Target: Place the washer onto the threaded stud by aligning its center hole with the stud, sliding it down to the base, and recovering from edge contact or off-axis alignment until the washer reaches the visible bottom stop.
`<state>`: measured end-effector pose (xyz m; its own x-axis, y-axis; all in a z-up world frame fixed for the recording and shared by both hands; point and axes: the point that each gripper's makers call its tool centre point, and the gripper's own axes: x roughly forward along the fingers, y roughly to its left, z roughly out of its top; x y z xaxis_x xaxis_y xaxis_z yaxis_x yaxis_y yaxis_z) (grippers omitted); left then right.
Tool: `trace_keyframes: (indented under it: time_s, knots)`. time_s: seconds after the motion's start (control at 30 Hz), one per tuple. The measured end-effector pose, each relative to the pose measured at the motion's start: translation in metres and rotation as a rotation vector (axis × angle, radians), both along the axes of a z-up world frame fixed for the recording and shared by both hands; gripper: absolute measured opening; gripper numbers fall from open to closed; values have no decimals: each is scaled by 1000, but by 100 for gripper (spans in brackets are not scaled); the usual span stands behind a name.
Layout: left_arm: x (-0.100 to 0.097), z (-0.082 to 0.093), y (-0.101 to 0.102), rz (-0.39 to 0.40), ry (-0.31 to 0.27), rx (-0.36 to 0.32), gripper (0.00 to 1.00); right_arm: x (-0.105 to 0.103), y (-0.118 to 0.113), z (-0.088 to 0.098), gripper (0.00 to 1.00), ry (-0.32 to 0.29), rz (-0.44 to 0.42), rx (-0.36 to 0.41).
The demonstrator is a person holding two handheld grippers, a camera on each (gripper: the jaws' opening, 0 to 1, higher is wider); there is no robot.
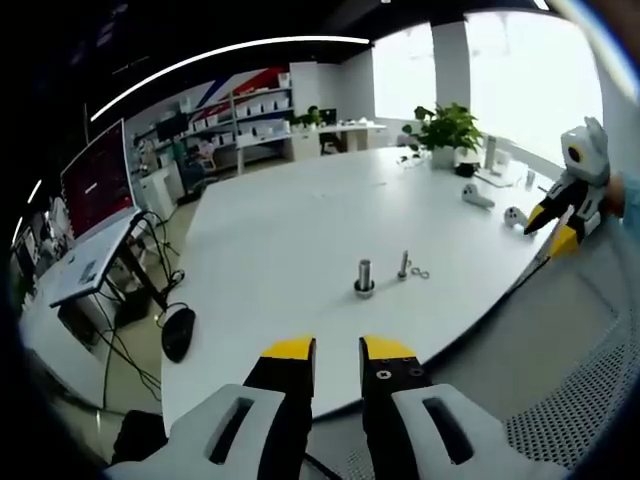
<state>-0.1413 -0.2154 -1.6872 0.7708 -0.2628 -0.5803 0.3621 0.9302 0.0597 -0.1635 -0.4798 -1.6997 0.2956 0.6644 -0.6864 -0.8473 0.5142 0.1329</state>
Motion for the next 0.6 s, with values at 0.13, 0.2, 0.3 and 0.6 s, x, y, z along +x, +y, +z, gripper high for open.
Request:
trace_keyframes:
  time_s: [0.13, 0.2, 0.3, 0.6]
  knots:
    - [0, 0, 1, 2, 1, 1, 15, -2, 3, -5, 38, 27, -24, 19]
    - [0, -1, 1, 0, 3, 2, 15, -2, 3, -7, 38, 31, -41, 20]
    - [0, -1, 1, -1, 4, 3, 15, -2, 3, -11, 37, 35, -50, 13]
    - [0, 0, 0, 4, -4, 0, 15, -6, -1, -22, 34, 16, -8, -74]
